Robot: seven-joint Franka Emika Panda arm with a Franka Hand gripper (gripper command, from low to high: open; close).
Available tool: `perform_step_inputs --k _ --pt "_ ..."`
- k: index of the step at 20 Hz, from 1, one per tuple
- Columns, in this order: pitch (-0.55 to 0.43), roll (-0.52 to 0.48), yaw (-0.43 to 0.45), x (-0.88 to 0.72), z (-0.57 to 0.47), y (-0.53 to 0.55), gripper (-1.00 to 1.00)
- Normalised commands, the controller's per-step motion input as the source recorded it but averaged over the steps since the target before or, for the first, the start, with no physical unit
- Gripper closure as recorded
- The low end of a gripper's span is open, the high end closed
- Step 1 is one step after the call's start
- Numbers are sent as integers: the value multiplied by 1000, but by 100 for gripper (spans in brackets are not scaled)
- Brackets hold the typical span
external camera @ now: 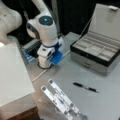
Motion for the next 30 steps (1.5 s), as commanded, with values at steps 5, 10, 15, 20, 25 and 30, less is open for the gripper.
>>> perform_step_inputs --k 5,10,15,20,25,30 --pt "-365 -99 56 -766 -542 -83 100" --pt "-332 -87 60 -860 -585 -38 100" --pt "-284 -22 48 -979 -605 59 100" --pt "-264 30 -13 -1000 -579 49 100" --pt "-285 73 -88 -975 -472 -155 100" --pt "-329 103 -108 -798 -167 -299 100"
